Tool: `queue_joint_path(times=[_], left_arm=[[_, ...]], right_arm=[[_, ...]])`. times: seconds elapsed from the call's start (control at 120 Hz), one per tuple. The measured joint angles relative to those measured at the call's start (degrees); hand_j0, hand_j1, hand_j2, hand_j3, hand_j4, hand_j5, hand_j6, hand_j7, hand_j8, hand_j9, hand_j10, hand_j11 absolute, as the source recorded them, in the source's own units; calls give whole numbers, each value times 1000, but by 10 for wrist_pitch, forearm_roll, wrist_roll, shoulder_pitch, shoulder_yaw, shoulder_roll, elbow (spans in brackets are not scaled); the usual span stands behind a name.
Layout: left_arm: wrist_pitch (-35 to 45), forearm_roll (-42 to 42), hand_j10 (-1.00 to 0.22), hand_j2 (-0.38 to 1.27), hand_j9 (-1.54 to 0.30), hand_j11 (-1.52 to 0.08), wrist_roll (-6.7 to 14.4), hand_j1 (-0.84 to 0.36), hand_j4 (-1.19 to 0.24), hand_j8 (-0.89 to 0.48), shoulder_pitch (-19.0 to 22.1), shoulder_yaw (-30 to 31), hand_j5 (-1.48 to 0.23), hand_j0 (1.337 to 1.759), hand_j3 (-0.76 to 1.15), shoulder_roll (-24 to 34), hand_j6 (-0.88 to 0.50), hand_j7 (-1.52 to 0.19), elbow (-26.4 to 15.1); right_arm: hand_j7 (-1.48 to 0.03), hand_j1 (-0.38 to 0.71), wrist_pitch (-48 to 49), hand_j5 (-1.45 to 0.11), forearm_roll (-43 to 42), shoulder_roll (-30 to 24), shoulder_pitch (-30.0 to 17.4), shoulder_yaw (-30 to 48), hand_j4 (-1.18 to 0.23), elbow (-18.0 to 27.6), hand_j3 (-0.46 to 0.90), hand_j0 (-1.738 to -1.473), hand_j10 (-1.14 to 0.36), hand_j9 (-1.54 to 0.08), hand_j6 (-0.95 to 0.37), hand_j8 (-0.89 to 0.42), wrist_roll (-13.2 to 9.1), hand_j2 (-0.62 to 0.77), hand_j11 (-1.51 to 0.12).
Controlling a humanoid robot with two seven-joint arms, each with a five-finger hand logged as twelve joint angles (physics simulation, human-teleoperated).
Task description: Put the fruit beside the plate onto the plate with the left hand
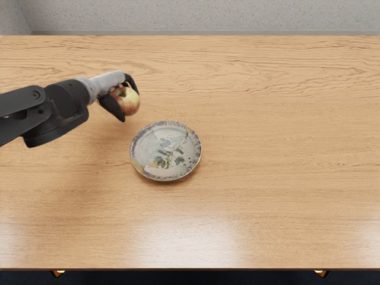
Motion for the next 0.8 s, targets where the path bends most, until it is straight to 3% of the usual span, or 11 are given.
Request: queue_joint_path(times=[0.192,0.392,0.575,0.658,0.8], left_arm=[[-69,-49,-603,289,-921,-925,0,-318,-322,-275,-12,-28,-946,1652,0,7,-203,-950,-63],[-135,-70,-603,291,-916,-919,0,-305,-328,-287,-11,-36,-933,1653,0,-7,-210,-937,-82],[-148,-80,-353,139,-509,-511,0,-39,-237,-219,-7,-42,-518,1656,0,-10,-185,-519,-81],[-150,-121,-247,96,-354,-355,0,77,-171,-159,21,-84,-360,1657,0,17,-136,-361,-72],[-155,-211,-134,50,-190,-190,0,202,-96,-91,31,-137,-193,1657,0,62,-80,-193,-55]], right_arm=[[0,-349,0,0,0,0,0,0,0,0,0,-1658,0,0,0,0,0,0,0],[0,-349,0,0,0,0,0,0,0,0,0,-1658,0,0,0,0,0,0,0],[0,-349,0,0,0,0,0,0,0,0,0,-1658,0,0,0,0,0,0,0],[0,-349,0,0,0,0,0,0,0,0,0,-1658,0,0,0,0,0,0,0],[0,-349,0,0,0,0,0,0,0,0,0,-1658,0,0,0,0,0,0,0]])
